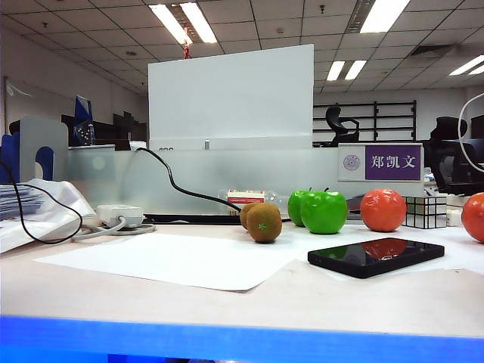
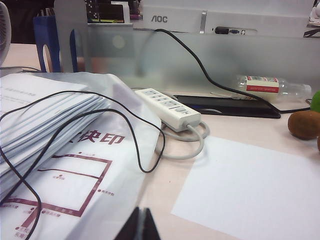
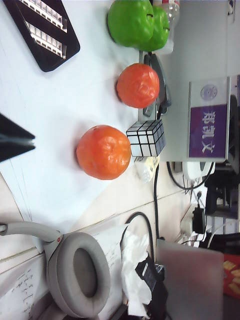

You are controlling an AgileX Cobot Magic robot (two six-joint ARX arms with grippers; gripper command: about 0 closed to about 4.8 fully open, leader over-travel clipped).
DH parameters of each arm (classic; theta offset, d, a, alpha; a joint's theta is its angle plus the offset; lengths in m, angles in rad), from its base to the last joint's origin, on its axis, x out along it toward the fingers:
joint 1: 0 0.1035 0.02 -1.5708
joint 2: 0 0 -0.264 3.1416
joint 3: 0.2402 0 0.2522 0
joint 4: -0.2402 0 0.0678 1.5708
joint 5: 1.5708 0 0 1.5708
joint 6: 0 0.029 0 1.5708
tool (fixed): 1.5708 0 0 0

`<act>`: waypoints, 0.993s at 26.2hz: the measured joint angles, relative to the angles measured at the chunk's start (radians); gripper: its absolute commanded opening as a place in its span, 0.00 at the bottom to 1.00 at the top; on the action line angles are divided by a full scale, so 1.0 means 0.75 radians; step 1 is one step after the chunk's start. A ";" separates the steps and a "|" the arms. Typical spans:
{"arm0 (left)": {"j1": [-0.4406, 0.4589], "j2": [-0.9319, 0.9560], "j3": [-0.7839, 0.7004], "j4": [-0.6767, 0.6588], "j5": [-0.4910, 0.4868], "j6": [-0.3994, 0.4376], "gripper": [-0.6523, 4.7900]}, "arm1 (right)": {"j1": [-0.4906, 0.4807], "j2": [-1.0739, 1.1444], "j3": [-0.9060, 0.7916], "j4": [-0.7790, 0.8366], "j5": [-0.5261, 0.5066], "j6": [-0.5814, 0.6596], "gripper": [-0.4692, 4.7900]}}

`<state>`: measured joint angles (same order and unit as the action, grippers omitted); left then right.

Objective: Put the same fruits together.

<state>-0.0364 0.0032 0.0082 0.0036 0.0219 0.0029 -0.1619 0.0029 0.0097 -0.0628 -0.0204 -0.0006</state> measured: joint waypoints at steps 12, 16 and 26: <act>0.000 0.000 0.000 0.000 0.001 0.000 0.12 | 0.001 0.000 0.000 0.000 -0.002 0.030 0.10; 0.000 0.000 0.000 0.000 0.001 0.000 0.12 | 0.002 0.000 0.000 0.000 -0.002 0.041 0.10; 0.000 0.000 0.000 0.000 0.001 0.000 0.12 | 0.003 0.000 0.000 0.000 -0.002 0.072 0.10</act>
<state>-0.0364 0.0032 0.0082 0.0036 0.0223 0.0029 -0.1596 0.0029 0.0097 -0.0628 -0.0219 0.0532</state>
